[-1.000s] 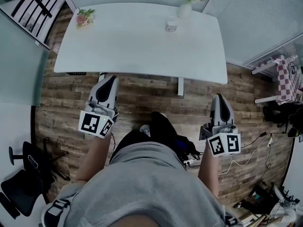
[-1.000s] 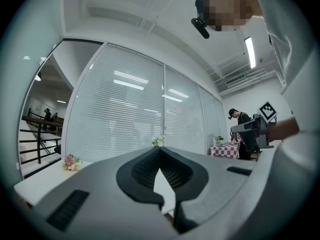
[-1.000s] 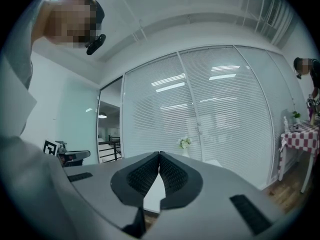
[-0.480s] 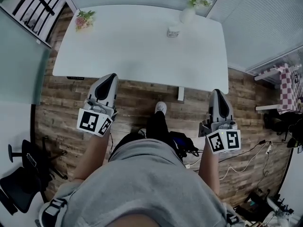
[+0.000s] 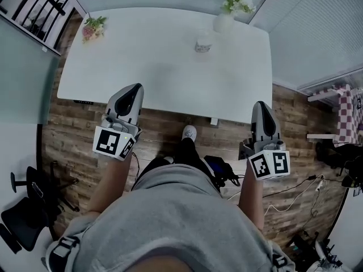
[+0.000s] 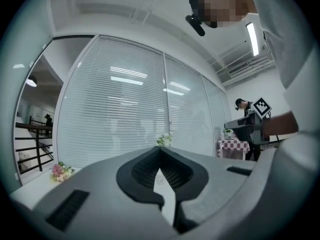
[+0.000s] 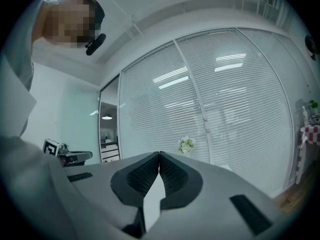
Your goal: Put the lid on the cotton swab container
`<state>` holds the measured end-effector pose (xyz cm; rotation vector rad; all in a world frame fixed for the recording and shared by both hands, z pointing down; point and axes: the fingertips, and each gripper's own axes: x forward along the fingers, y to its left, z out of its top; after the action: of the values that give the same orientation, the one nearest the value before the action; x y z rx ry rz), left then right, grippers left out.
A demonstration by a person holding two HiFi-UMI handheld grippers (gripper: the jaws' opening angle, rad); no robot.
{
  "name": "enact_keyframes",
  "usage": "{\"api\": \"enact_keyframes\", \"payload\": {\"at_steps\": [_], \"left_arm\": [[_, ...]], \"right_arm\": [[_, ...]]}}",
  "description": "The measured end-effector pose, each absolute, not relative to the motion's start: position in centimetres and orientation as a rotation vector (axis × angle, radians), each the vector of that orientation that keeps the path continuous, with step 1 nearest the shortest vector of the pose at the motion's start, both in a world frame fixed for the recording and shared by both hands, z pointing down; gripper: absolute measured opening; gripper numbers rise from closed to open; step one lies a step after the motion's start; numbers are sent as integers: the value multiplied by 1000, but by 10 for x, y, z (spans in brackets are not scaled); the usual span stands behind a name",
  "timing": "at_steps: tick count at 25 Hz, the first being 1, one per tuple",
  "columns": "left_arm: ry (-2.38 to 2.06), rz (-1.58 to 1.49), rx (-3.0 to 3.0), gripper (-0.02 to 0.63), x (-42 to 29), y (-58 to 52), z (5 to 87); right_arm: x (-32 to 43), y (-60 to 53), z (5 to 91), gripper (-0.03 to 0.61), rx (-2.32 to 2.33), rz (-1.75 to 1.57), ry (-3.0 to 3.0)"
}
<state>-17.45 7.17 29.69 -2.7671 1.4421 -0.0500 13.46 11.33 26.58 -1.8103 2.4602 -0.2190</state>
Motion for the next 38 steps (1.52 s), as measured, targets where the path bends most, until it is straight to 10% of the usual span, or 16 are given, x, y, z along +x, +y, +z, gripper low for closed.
{"api": "enact_keyframes", "payload": {"at_steps": [38], "left_arm": [[1401,-75,-2826,6,-90,-77,311]], "right_arm": [[199,-52,289,25,-1778,-338,2505]]}}
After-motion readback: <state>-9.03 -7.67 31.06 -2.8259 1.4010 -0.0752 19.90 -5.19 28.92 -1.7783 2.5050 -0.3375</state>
